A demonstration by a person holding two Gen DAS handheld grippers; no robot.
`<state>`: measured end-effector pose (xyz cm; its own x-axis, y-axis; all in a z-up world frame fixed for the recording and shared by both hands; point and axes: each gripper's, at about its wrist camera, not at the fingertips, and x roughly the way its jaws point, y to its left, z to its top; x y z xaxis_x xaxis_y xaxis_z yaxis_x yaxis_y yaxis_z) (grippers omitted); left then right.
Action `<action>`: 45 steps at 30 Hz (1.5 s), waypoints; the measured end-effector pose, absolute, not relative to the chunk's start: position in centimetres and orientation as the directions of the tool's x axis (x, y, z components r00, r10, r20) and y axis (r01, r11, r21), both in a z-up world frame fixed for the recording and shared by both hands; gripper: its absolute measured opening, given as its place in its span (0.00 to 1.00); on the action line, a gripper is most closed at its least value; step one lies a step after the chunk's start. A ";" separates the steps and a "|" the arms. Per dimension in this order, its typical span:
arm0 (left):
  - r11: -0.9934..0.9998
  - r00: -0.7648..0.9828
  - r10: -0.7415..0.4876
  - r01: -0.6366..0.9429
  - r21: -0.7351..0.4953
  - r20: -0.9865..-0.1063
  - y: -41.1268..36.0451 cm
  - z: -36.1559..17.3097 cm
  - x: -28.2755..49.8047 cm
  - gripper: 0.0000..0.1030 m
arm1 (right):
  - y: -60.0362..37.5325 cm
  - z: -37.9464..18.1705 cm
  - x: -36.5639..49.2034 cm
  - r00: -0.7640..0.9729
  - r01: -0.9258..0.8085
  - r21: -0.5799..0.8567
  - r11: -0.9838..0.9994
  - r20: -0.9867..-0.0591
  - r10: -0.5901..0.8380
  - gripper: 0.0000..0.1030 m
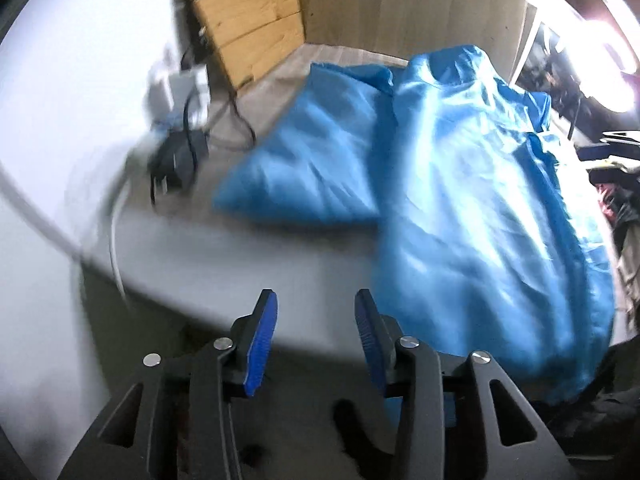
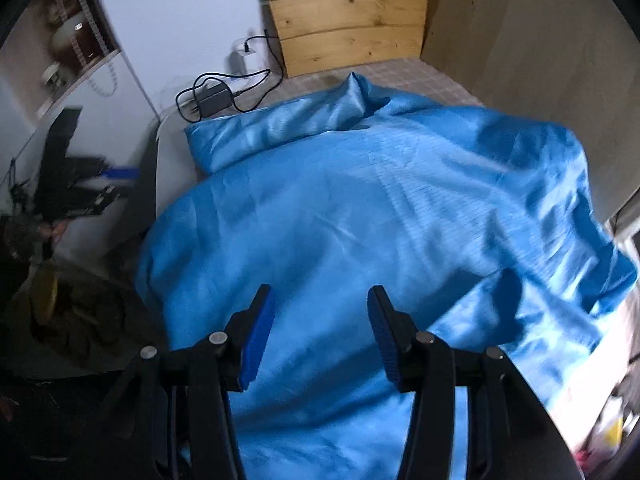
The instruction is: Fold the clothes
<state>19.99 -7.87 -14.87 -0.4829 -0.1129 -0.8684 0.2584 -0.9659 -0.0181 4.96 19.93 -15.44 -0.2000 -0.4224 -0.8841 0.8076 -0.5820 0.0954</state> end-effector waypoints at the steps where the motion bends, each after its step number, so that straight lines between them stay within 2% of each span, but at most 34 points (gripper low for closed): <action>1: -0.974 -0.476 -0.112 0.227 0.001 -0.873 -8.9 -15.2 18.7 0.41 | 19.3 -15.7 5.0 -0.204 0.790 0.096 -0.605 -0.890 -0.407 0.46; 4: -0.989 -0.448 -0.101 0.142 0.041 -0.889 -10.9 -16.6 15.6 0.41 | 18.7 -16.3 5.1 -0.205 0.744 0.107 -0.659 -0.903 -0.378 0.46; 6: -0.994 -0.442 -0.069 0.108 0.024 -0.895 -11.8 -17.3 14.1 0.39 | 18.7 -16.4 5.7 -0.209 0.720 0.111 -0.685 -0.907 -0.367 0.46; 8: -0.997 -0.438 -0.014 0.074 -0.021 -0.899 -12.0 -17.7 12.9 0.20 | 19.2 -16.2 5.9 -0.220 0.701 0.106 -0.706 -0.909 -0.355 0.46; 9: -0.998 -0.440 0.005 0.053 -0.032 -0.898 -11.9 -17.7 12.5 0.00 | 19.5 -16.1 5.9 -0.227 0.686 0.103 -0.720 -0.910 -0.347 0.46; 13: -0.999 -0.514 0.047 -0.022 -0.041 -0.856 -11.5 -14.7 12.1 0.00 | 20.5 -16.0 4.6 -0.250 0.623 0.111 -0.775 -0.910 -0.332 0.46; 20: -0.998 -0.694 0.056 -0.033 -0.047 -0.718 -13.6 -1.7 12.1 0.00 | 22.0 -16.5 -0.1 -0.290 0.521 0.112 -0.846 -0.909 -0.299 0.46; 25: -0.992 -0.752 -0.031 -0.057 0.112 -0.659 -12.8 4.9 11.1 0.00 | 21.3 -18.3 -5.8 -0.254 0.458 0.196 -0.867 -0.906 -0.339 0.46; 28: -0.989 -0.765 -0.031 -0.068 0.128 -0.644 -12.0 8.5 9.7 0.00 | 18.6 -20.3 -9.4 -0.207 0.470 0.196 -0.861 -0.923 -0.324 0.46; 30: -0.985 -0.763 0.029 -0.132 0.112 -0.646 -10.1 9.7 10.2 0.00 | 17.3 -20.5 -11.6 -0.196 0.478 0.198 -0.856 -0.926 -0.324 0.46; 33: -0.971 -0.681 0.162 -0.237 0.006 -0.714 -6.6 7.2 12.4 0.00 | 16.8 -18.7 -14.3 -0.236 0.495 0.197 -0.846 -0.907 -0.349 0.46; 37: -0.959 -0.451 0.232 -0.254 -0.125 -0.862 -2.4 -2.7 15.9 0.05 | 15.7 -17.4 -18.0 -0.246 0.534 0.151 -0.832 -0.914 -0.324 0.47; 40: -0.972 -0.318 0.231 -0.121 -0.202 -0.919 -2.8 -9.7 17.5 0.05 | 13.5 -18.1 -19.5 -0.219 0.592 0.104 -0.799 -0.934 -0.284 0.49; 42: -0.975 -0.311 0.215 -0.013 -0.222 -0.926 -4.4 -11.6 17.6 0.05 | 11.2 -18.6 -19.9 -0.200 0.652 0.078 -0.755 -0.942 -0.270 0.49; 44: -0.963 -0.346 0.202 0.099 -0.250 -0.916 -6.7 -12.6 17.8 0.18 | 8.1 -19.0 -19.8 -0.180 0.720 0.063 -0.691 -0.945 -0.274 0.51; 45: -0.946 -0.354 0.218 0.151 -0.286 -0.910 -7.7 -13.3 17.9 0.30 | 6.4 -19.2 -19.5 -0.166 0.755 0.062 -0.653 -0.945 -0.281 0.54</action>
<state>17.91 -7.70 -13.28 -0.3537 0.2180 -0.9096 0.1513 -0.9463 -0.2856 -19.47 6.37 -19.17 -0.1661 -0.2811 -0.9452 0.7546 -0.6533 0.0617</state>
